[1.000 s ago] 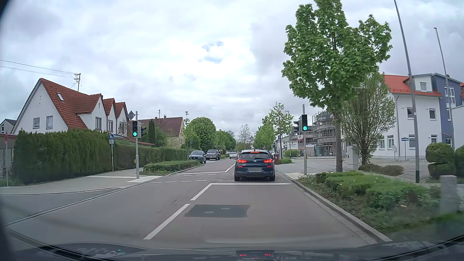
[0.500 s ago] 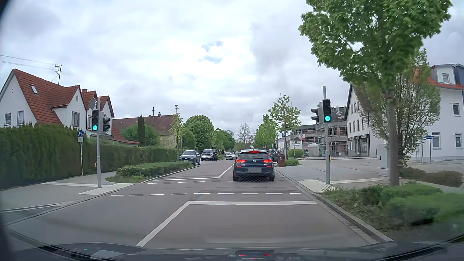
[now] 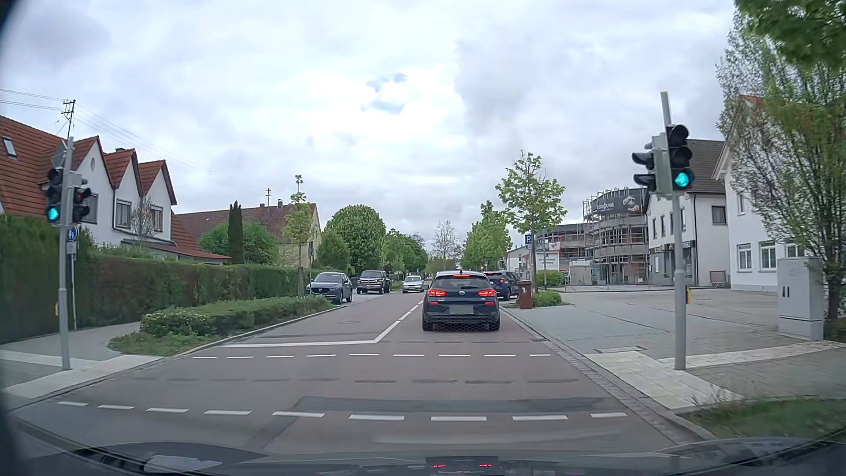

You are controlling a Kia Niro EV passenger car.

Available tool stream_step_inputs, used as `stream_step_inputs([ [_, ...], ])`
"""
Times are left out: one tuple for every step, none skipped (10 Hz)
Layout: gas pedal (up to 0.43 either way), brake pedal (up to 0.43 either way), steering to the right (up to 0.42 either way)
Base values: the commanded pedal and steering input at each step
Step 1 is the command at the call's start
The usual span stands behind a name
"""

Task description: Follow the waypoints while adhering to traffic rules and regulations

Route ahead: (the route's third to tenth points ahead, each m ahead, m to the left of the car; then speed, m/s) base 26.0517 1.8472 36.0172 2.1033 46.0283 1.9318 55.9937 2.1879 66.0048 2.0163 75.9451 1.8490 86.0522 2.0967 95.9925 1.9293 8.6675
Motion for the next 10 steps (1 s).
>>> stream_step_inputs([
  [0.0,0.012,0.001],
  [0.0,0.006,0.001],
  [0.0,0.012,0.001],
  [0.0,0.006,0.001],
  [0.0,0.012,0.001],
  [0.0,0.012,0.001],
  [0.0,0.012,0.001],
  [0.0,0.012,0.0],
  [0.02,0.006,0.0],
  [0.028,0.012,0.0],
])
